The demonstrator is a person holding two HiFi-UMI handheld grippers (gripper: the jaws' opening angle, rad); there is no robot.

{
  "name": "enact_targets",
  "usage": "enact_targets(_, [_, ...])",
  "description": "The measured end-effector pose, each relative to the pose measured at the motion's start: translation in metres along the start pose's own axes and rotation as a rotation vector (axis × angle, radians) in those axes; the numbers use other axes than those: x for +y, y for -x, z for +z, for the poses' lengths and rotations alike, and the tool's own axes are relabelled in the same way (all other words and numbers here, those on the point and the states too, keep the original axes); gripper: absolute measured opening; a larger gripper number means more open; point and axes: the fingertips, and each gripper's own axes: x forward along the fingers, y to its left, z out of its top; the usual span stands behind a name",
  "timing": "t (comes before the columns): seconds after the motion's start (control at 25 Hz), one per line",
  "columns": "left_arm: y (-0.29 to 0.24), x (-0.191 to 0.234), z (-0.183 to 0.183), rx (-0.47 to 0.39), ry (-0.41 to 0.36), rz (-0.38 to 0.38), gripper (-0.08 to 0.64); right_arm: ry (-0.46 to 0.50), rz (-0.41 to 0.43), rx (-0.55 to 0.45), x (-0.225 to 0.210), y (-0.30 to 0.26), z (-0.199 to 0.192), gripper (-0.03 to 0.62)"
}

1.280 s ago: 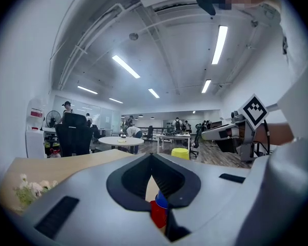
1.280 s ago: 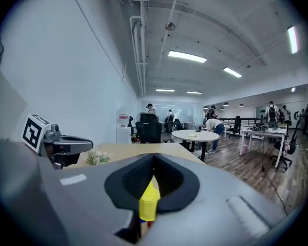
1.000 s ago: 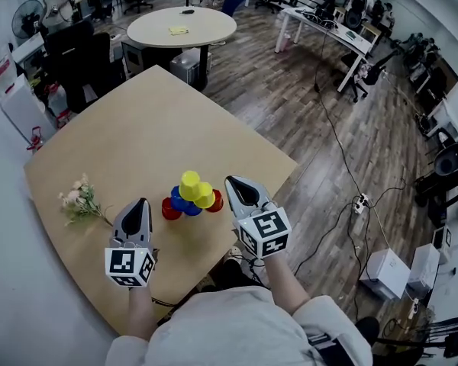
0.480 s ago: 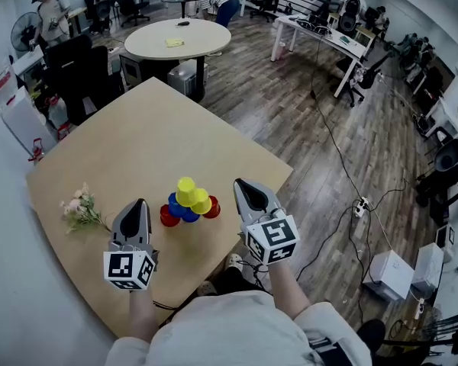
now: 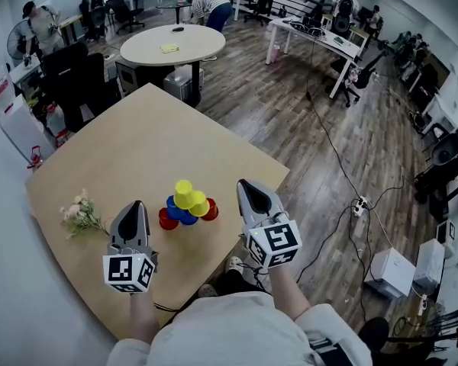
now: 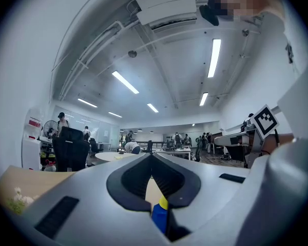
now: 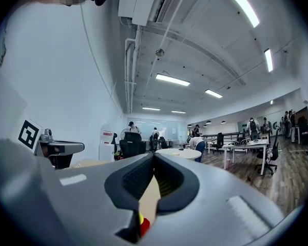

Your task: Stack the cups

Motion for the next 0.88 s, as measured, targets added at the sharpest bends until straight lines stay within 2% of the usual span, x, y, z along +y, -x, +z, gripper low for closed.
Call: enact_targets(0.88, [0.001, -0.005, -0.004, 0.005, -0.001, -0.024, 0.009, -0.01, 0.002, 0.003, 0.009, 0.005, -0.005, 0.012])
